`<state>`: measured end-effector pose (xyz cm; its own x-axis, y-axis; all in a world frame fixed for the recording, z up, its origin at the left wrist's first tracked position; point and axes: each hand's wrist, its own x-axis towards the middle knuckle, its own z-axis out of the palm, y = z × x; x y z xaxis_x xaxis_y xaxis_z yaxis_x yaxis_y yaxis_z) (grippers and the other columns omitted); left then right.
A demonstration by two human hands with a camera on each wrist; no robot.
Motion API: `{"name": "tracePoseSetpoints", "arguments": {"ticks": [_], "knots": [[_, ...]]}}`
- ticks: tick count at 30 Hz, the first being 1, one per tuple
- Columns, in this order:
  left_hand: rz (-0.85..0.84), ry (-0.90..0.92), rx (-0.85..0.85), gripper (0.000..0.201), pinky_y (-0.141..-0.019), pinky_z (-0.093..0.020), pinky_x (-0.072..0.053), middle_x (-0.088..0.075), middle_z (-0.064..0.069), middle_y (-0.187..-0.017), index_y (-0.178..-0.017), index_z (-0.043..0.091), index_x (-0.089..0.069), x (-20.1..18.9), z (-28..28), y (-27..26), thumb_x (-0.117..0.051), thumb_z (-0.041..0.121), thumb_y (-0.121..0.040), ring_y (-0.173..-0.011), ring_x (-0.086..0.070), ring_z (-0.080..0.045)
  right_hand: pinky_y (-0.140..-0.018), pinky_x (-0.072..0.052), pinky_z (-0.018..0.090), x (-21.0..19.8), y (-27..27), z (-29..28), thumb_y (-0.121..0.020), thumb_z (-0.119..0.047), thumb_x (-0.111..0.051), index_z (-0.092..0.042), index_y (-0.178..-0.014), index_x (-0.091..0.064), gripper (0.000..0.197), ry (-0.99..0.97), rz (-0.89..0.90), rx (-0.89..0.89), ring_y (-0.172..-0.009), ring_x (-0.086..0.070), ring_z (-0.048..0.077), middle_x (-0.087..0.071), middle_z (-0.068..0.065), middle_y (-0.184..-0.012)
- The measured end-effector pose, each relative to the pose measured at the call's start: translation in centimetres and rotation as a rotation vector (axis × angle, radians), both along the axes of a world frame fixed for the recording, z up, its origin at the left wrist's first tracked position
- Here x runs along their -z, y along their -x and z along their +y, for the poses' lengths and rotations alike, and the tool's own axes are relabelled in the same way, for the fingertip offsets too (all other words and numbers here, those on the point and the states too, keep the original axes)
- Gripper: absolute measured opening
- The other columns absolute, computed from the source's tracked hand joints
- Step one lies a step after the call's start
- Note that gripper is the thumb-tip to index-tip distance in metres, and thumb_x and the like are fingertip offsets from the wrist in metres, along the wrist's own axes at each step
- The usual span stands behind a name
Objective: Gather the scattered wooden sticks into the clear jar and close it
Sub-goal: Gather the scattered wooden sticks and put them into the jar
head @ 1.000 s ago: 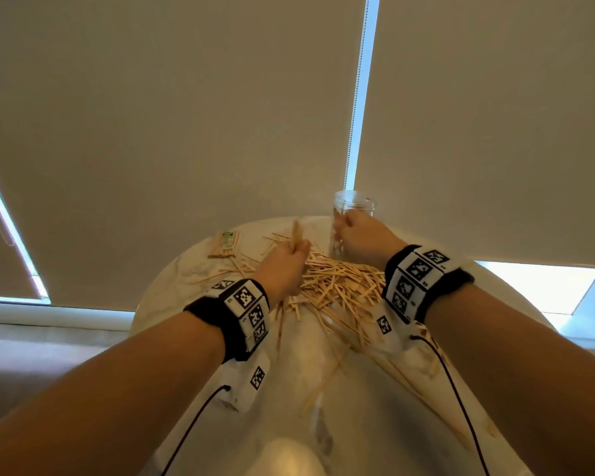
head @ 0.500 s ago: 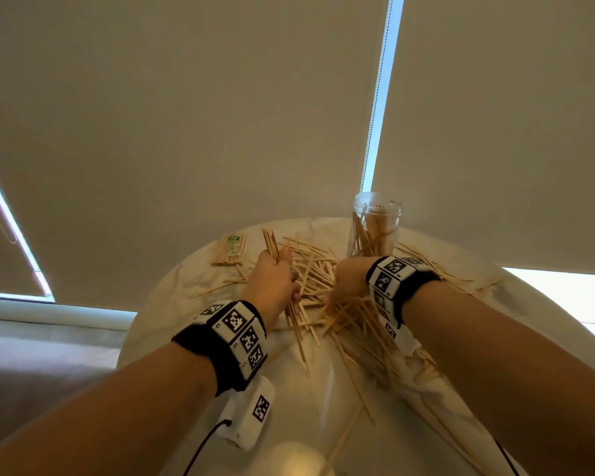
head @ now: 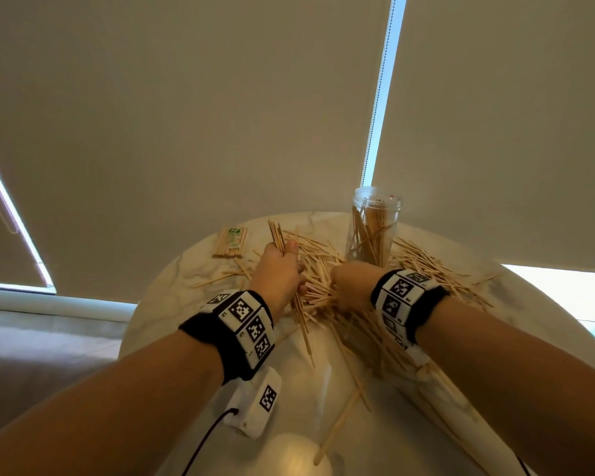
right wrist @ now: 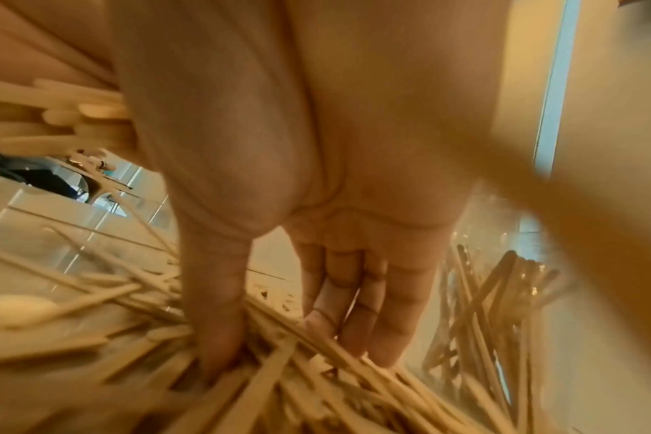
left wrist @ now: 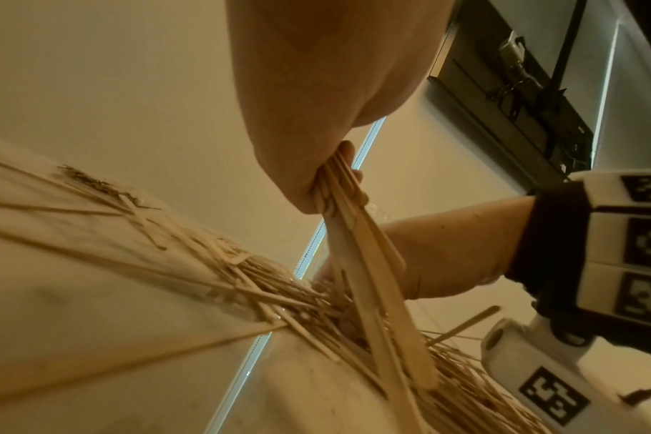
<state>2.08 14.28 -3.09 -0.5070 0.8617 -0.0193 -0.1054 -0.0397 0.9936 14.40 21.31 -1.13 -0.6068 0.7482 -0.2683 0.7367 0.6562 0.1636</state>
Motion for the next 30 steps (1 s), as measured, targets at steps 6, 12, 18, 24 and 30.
{"name": "tracePoseSetpoints", "arguments": {"ticks": [6,12,18,24,30], "knots": [[0.073,-0.051,-0.05,0.022,-0.051,-0.032,-0.045,-0.046,0.0,-0.069,-0.094,0.016,-0.044,-0.5,-0.5,0.3,-0.041,0.035,-0.105,-0.048,-0.044,-0.012,-0.087,-0.057,0.038,-0.9,-1.5,0.2,-0.095,-0.015,-0.055,-0.01,-0.111,-0.071,0.023,-0.045,0.103,0.006,-0.096,-0.067,0.027,-0.071,0.008,-0.105],[0.225,-0.059,-0.194,0.034,-0.074,-0.053,-0.054,-0.053,-0.002,-0.071,-0.084,0.022,-0.049,-1.0,-0.9,1.4,-0.045,0.055,-0.088,-0.066,-0.051,-0.024,-0.066,-0.048,0.026,-2.9,-3.6,0.5,-0.097,-0.023,-0.059,-0.021,-0.091,-0.065,0.009,-0.043,0.413,0.074,-0.08,-0.063,0.018,-0.066,-0.002,-0.086],[0.295,-0.034,-0.177,0.03,-0.084,-0.053,-0.055,-0.054,0.003,-0.069,-0.081,0.024,-0.056,-1.5,-1.7,0.5,-0.054,0.052,-0.091,-0.069,-0.054,-0.023,-0.06,-0.042,0.023,-5.0,-5.4,-0.1,-0.096,-0.025,-0.063,-0.022,-0.093,-0.068,0.007,0.023,0.832,0.121,-0.076,-0.062,0.011,-0.068,-0.005,-0.083],[0.313,-0.094,-0.121,0.092,-0.086,-0.045,-0.055,-0.059,0.001,-0.076,-0.11,0.012,-0.061,-4.0,-2.0,-1.1,-0.049,0.092,-0.066,-0.076,-0.061,-0.02,-0.076,-0.052,0.031,-5.8,-5.8,-1.4,-0.092,-0.028,-0.068,-0.025,-0.094,-0.071,0.005,0.139,0.982,0.071,-0.084,-0.068,0.014,-0.072,-0.005,-0.086],[0.312,-0.141,0.1,0.085,-0.094,-0.045,-0.05,-0.071,-0.006,-0.099,-0.103,0.021,-0.066,-5.6,-1.5,-2.9,-0.051,0.094,-0.062,-0.095,-0.066,-0.022,-0.069,-0.05,0.026,-5.8,-5.2,-2.9,-0.095,-0.024,-0.065,-0.019,-0.1,-0.07,0.009,0.201,0.991,0.002,-0.078,-0.068,0.012,-0.072,-0.002,-0.086]]}}
